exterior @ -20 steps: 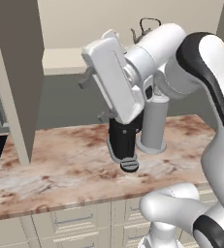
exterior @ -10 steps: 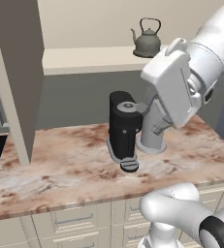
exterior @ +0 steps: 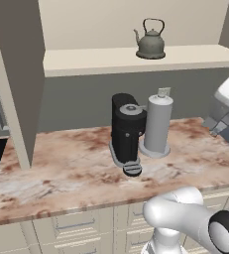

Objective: Open the cabinet, pick the kettle from the cabinet, and place it in the sink.

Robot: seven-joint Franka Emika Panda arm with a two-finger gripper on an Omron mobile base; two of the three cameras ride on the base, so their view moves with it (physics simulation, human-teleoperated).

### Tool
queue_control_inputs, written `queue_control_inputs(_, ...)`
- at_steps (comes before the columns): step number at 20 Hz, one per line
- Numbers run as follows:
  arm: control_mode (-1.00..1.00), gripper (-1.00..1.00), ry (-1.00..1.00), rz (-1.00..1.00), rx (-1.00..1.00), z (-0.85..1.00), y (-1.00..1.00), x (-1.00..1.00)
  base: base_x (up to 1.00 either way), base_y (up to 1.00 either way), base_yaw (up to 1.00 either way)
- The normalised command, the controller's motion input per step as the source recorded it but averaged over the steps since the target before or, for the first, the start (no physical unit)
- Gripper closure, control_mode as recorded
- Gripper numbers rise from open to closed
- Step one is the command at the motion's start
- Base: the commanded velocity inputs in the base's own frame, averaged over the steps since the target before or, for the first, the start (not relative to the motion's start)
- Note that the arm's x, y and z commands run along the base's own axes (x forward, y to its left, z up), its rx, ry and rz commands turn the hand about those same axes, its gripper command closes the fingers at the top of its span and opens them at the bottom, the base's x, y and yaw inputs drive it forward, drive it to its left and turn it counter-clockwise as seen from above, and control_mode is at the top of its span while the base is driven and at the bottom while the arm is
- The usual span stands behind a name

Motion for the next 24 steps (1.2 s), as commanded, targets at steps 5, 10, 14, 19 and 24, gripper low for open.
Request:
queue_control_inputs(5,-1.0,-1.0,-0.05,0.03,-0.01,-0.21,-0.37,0.64,0.0,0.0,0.0)
queue_control_inputs(10,-1.0,-1.0,-0.1,0.01,-0.05,-0.13,-0.26,0.71,0.0,0.0,0.0)
queue_control_inputs(14,-1.0,-1.0,-0.25,0.0,-0.08,0.0,-0.25,0.25,0.0,0.0,0.0)
queue_control_inputs(19,-1.0,-1.0,-0.33,0.01,-0.05,0.03,-0.15,0.09,0.0,0.0,0.0)
queue_control_inputs(24,-1.0,-1.0,-0.3,0.02,-0.03,0.0,-0.16,0.13,0.0,0.0,0.0)
